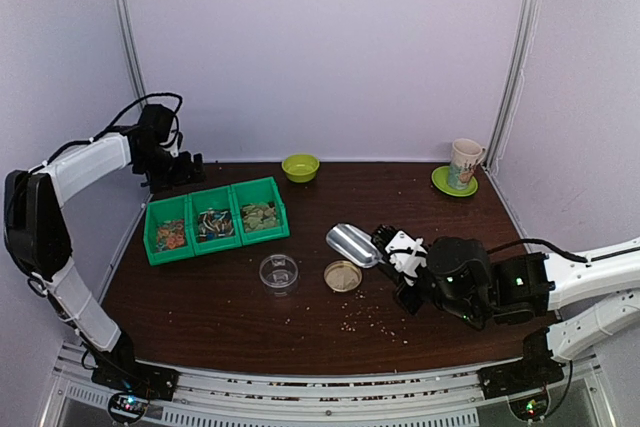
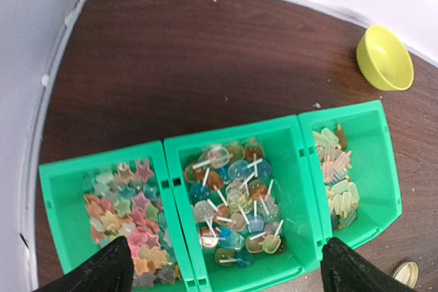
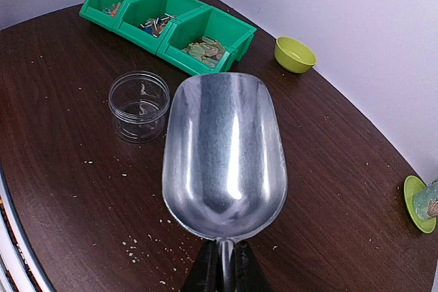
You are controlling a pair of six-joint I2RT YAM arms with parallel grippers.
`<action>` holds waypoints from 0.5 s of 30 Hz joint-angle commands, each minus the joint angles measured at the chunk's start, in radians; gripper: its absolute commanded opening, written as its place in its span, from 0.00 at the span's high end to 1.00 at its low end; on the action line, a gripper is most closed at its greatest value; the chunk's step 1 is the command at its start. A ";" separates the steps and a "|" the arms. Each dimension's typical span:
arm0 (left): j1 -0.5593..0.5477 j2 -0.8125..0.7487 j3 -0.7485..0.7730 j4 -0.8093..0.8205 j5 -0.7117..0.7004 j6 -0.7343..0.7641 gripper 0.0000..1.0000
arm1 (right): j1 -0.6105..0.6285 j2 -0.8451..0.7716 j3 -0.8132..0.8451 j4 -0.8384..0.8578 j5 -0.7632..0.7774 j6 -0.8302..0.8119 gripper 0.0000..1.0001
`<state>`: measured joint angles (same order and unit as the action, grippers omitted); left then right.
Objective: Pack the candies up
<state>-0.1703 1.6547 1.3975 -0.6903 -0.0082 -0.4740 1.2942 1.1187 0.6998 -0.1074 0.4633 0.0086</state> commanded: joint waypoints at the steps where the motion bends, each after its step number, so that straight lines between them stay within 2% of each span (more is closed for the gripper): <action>1: 0.010 0.057 0.118 -0.054 -0.037 0.238 0.02 | -0.003 0.004 -0.006 0.026 -0.017 0.023 1.00; 4: 0.030 0.113 0.194 -0.106 -0.063 0.271 0.02 | -0.003 0.005 -0.006 0.026 -0.023 0.024 1.00; 9: 0.095 0.146 0.201 -0.110 -0.112 0.294 0.02 | -0.002 -0.008 -0.008 0.010 -0.030 0.025 1.00; 15: 0.209 0.196 0.160 -0.085 0.016 0.294 0.02 | -0.001 -0.019 -0.031 0.018 -0.027 0.031 1.00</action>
<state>-0.0189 1.8248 1.5787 -0.7864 -0.0647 -0.2047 1.2942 1.1172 0.6884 -0.1070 0.4397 0.0242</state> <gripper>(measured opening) 0.978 0.081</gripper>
